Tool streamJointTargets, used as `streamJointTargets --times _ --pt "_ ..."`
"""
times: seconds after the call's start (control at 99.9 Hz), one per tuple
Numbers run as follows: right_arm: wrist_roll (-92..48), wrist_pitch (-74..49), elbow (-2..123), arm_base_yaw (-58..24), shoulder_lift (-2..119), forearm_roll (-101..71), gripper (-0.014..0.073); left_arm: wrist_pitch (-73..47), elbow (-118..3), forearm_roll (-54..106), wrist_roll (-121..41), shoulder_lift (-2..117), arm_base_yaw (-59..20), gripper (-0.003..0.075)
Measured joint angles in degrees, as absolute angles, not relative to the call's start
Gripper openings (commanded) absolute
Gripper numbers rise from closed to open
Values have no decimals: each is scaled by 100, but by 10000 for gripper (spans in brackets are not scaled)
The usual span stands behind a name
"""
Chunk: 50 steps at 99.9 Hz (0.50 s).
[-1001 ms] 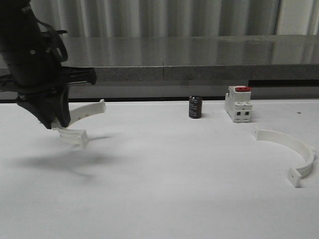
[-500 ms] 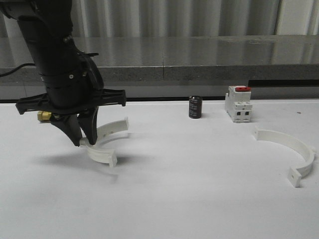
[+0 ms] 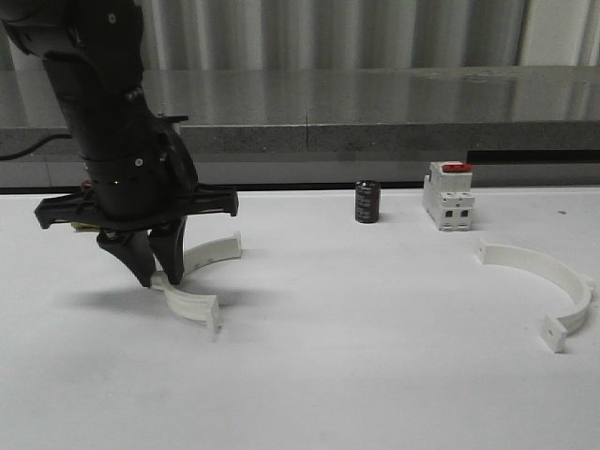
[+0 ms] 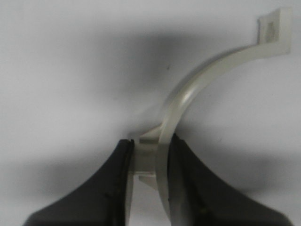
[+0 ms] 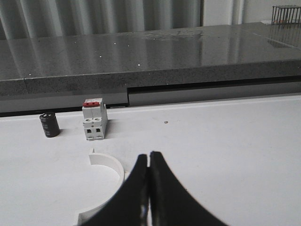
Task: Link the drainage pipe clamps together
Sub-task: 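Lift the clamp half and carry it toward the table center, then release the clamp half and raise the left gripper away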
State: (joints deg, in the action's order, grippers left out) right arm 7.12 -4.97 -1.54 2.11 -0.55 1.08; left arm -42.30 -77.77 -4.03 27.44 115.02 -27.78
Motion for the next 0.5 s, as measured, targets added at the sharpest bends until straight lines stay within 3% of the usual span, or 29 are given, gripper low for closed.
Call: streamJointTargets --times 0.31,0.41,0.5 --pt "712 -497 -154 211 -55 108 -67 -4182 -7810 -425 2744 11536 -2778 0" --pt "712 -497 -154 211 -55 108 -67 -4173 -7810 -447 2744 11536 -2778 105" --pt "712 -497 -154 211 -55 108 -67 -4161 -7810 -458 2744 11540 -2787 247"
